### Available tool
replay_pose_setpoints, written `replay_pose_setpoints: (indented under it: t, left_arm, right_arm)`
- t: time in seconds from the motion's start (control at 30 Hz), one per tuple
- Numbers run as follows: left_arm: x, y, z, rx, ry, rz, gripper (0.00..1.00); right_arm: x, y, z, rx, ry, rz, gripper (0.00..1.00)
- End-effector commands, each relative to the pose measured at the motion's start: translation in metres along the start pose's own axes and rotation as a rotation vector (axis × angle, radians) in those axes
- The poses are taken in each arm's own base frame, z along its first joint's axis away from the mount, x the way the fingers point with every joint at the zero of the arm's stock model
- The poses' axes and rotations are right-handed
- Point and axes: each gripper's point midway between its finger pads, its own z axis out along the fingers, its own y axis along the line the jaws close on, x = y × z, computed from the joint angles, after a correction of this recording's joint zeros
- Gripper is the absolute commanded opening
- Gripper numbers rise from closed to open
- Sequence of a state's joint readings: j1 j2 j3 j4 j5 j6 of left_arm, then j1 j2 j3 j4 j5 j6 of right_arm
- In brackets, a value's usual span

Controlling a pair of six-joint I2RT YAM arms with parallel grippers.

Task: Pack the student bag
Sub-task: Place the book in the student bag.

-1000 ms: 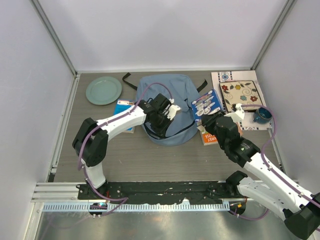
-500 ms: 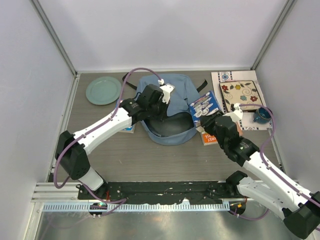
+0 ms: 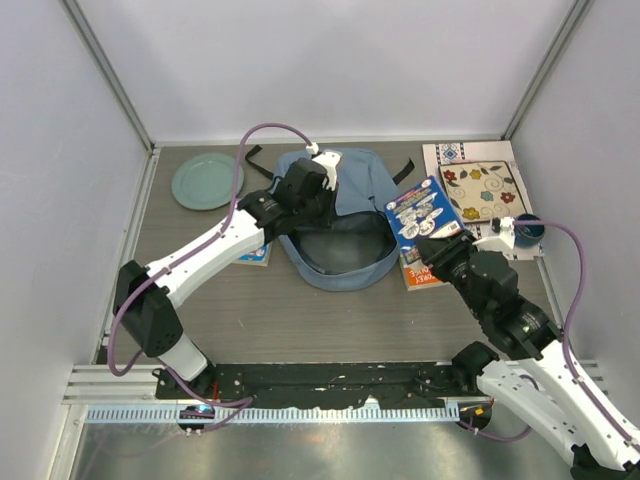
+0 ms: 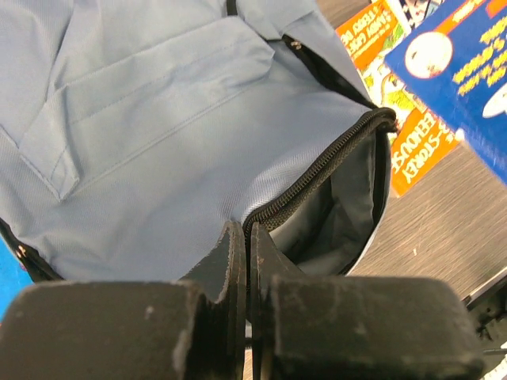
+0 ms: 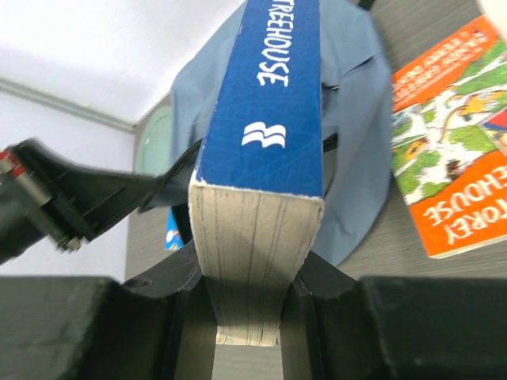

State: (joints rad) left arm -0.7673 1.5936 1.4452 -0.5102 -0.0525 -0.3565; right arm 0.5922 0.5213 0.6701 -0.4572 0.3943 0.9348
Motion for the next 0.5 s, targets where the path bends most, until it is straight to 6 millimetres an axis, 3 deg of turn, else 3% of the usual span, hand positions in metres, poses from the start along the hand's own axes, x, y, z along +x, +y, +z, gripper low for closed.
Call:
replay_pose_setpoints:
  t: [0.0, 0.13, 0.3, 0.43, 0.47]
  left_arm:
    - [-0.056, -0.017, -0.01, 0.035, -0.174, -0.09, 0.0]
    - [-0.068, -0.018, -0.014, 0.031, -0.215, -0.135, 0.0]
    - [-0.076, -0.012, -0.02, -0.009, -0.249, -0.179, 0.0]
    - [-0.076, -0.008, -0.02, -0.036, -0.243, -0.195, 0.0]
    - [-0.075, -0.007, -0.019, -0.037, -0.24, -0.196, 0.0]
  right_arm:
    - [-0.005, 0.065, -0.018, -0.237, 0.096, 0.012, 0.01]
    - [0.03, 0.095, -0.026, -0.393, 0.294, 0.043, 0.01]
    - [0.054, 0.097, -0.023, -0.422, 0.398, 0.11, 0.01]
    - [0.035, 0.098, -0.036, -0.455, 0.313, 0.085, 0.01]
    - [0.02, 0.104, -0.048, -0.497, 0.264, 0.082, 0.01]
